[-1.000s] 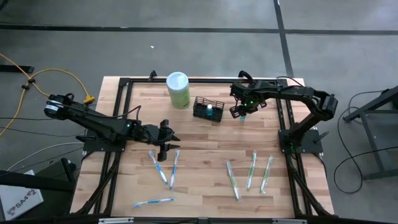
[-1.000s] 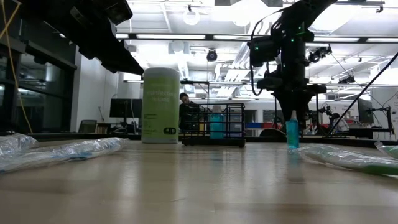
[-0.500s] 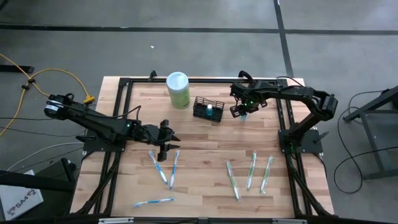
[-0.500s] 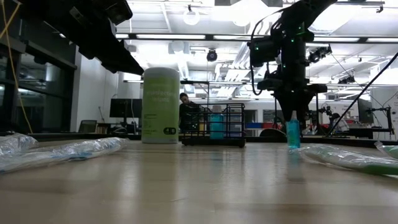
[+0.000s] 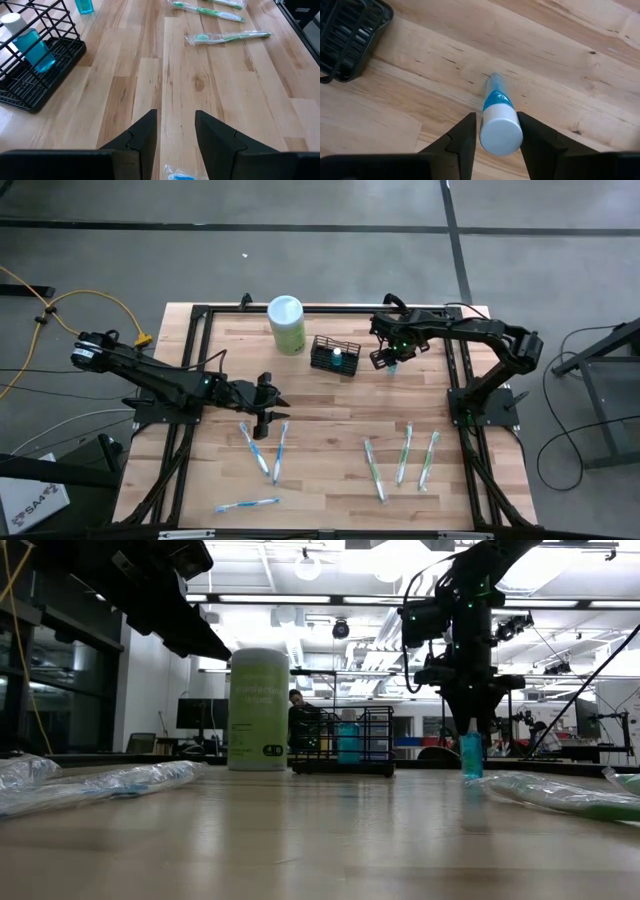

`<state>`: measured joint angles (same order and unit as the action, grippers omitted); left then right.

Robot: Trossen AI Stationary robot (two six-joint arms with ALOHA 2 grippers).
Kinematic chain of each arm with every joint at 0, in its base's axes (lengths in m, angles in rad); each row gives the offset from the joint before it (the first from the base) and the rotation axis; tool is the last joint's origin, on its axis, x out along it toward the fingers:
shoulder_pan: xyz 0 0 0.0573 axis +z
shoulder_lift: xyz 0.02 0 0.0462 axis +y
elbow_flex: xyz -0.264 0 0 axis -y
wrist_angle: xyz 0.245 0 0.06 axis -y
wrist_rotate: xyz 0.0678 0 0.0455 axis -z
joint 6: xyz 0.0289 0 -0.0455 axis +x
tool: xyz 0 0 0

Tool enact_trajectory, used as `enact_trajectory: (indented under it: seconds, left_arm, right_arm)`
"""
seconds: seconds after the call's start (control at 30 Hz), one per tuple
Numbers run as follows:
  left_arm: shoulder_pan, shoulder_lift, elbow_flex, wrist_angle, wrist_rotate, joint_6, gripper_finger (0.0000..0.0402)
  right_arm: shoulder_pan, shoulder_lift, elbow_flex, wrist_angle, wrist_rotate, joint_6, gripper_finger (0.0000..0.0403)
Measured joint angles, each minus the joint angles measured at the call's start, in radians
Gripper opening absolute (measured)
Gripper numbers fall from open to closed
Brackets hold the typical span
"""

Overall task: Pick & Place toothbrushing station
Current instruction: Put the mouthwash into the mesh organizer

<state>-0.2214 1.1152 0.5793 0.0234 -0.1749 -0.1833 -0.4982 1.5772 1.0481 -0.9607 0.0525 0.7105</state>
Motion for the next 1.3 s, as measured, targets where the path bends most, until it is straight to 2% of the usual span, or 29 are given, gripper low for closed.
enact_trajectory:
  seconds: [0.5,1.3]
  left_arm:
    - [0.0,0.0,0.0,0.0,0.029,0.0,0.0127]
    - [0.0,0.0,0.0,0.0,0.029,0.0,0.0127]
  right_arm:
    - [-0.021,0.08,-0.001,0.008,-0.031,-0.035,0.013]
    - [-0.022,0.078,0.0,0.002,0.001,-0.061,0.013]
